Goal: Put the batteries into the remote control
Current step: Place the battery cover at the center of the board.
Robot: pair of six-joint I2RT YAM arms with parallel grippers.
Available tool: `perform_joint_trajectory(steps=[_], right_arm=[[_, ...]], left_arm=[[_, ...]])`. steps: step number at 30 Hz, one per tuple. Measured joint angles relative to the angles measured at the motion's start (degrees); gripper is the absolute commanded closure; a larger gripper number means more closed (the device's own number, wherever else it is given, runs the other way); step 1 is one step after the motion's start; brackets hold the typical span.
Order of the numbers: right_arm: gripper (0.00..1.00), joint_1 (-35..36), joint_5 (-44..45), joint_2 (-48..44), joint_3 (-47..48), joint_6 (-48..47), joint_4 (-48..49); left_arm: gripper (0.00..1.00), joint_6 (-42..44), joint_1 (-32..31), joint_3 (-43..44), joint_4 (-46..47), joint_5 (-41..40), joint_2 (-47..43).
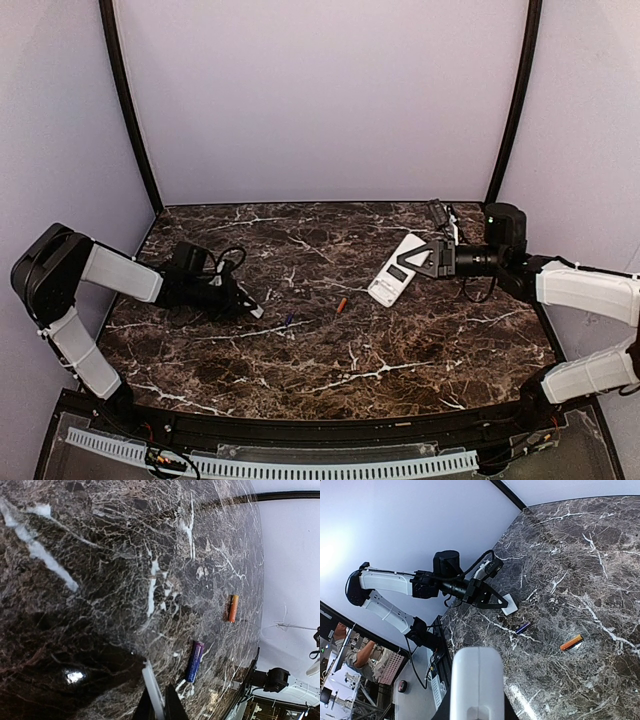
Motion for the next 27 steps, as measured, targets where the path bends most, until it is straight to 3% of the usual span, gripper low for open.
perform_joint_trajectory(steps=[9, 20, 27], right_arm=[[1.00, 0.00, -0.72, 0.28, 0.00, -0.66, -0.07], [1.00, 0.00, -0.81, 0.37, 0.00, -1.75, -0.90], [1.00, -0.15, -0.37, 0.37, 0.02, -2.75, -2.86]], left_arm=[[0.79, 0.90, 0.63, 0.13, -5.01, -2.29, 0.15], [0.39, 3.87, 0.76, 3.56, -15.10, -8.15, -3.15], [0.31, 7.30, 0.81, 5.33, -25.88, -15.47, -7.58]])
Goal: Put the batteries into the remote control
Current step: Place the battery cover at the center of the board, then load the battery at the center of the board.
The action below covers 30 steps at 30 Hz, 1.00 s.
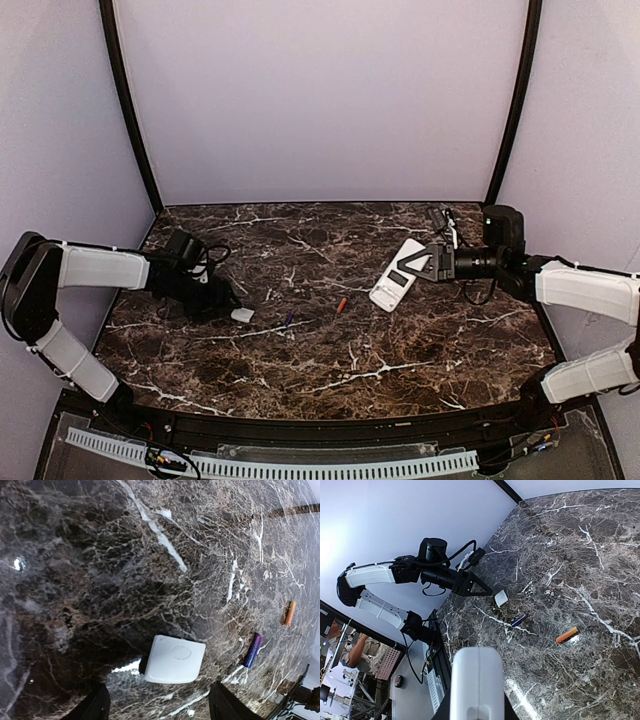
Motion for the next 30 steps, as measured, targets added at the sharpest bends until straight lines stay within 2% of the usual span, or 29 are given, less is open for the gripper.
perform_joint_trajectory(steps=[7, 12, 21, 30], right_arm=[[1.00, -1.03, -0.11, 0.13, 0.00, -0.44, -0.83], [1.00, -1.66, -0.55, 0.68, 0.00, -0.83, -1.55], [1.00, -1.95, -1.38, 1.14, 0.00, -0.92, -2.54], [1.00, -2.01, -1.81, 2.27, 0.00, -1.16, -2.82]], left_arm=[[0.32, 5.75, -0.92, 4.17, -6.47, -3.50, -2.73], [0.33, 11.93, -7.19, 11.34, -9.60, -5.27, -2.03], [0.43, 17.99, -18.18, 21.00, -12.81, -6.60, 9.49], [0.56, 20.41, -23.50, 26.91, -16.57, -11.08, 18.34]])
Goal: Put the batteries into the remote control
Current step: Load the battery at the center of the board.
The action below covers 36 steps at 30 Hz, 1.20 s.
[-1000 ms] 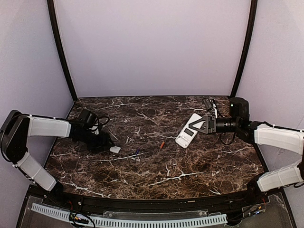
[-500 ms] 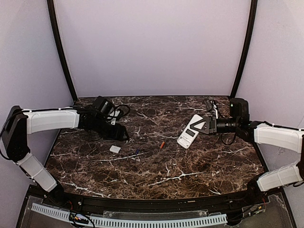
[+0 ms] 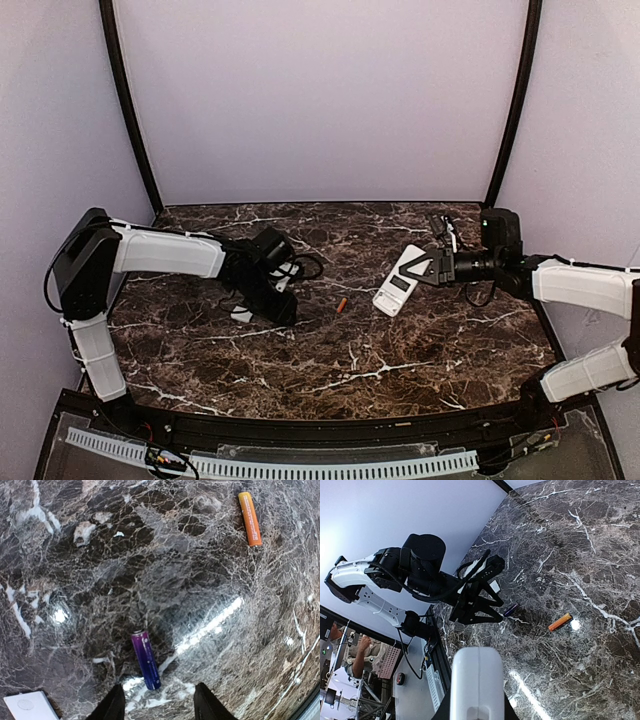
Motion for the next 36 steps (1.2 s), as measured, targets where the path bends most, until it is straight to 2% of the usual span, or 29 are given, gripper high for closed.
perform_joint_trajectory(steps=[15, 22, 25, 32, 36], right_arm=[[1.00, -0.09, -0.66, 0.31, 0.00, -0.76, -0.37], [1.00, -0.09, -0.90, 0.42, 0.00, -0.98, -0.37], [1.00, -0.09, -1.07, 0.70, 0.00, -0.98, -0.39], [1.00, -0.09, -2.29, 2.14, 0.00, -0.98, -0.44], [1.00, -0.11, -3.50, 3.19, 0.07, -0.90, -0.42]], left_arm=[[0.73, 1.40, -0.85, 3.76, -2.01, -5.95, 5.11], [0.89, 2.34, -0.85, 4.55, -2.21, -7.98, 5.84], [0.98, 3.39, -0.85, 4.61, -2.29, -8.57, 5.90], [1.00, 7.30, -0.85, 3.85, -1.95, -8.83, 5.20], [1.00, 9.66, -0.85, 0.48, -1.42, -6.86, 0.81]])
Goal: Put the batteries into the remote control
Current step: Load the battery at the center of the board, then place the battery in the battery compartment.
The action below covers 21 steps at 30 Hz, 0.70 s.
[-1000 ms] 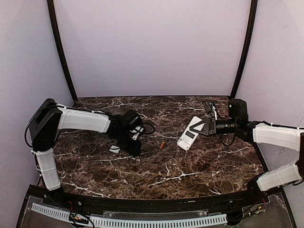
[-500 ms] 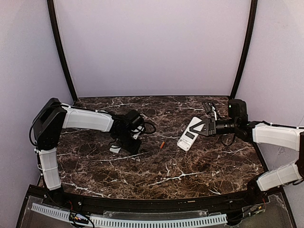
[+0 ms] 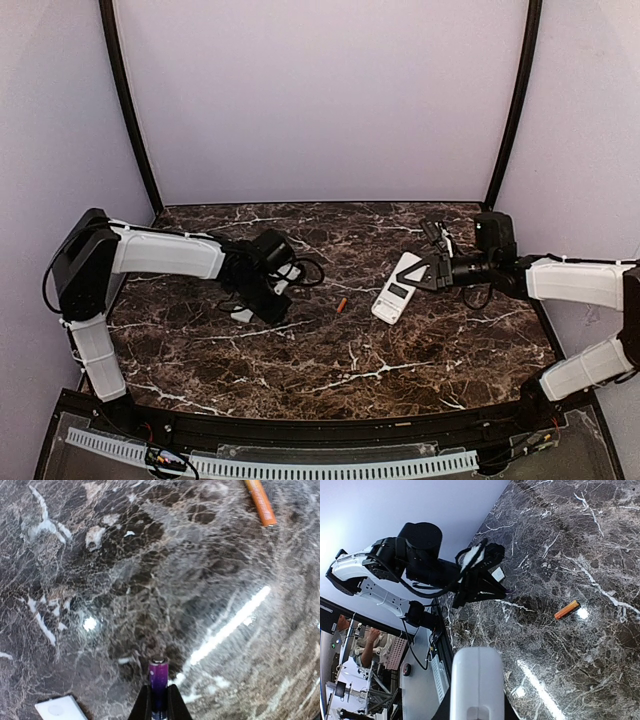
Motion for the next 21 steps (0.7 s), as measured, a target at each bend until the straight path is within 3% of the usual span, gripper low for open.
perform_joint_trajectory(steps=[11, 21], right_arm=[[1.00, 0.50, -5.01, 3.69, 0.11, 2.84, 0.98], [1.00, 6.88, -4.81, 6.34, 0.61, 6.64, 3.50]], left_arm=[[0.99, 9.29, -3.87, -2.60, 1.60, 8.11, -20.59], [1.00, 19.63, -13.20, 5.35, -9.01, 9.14, -21.57]])
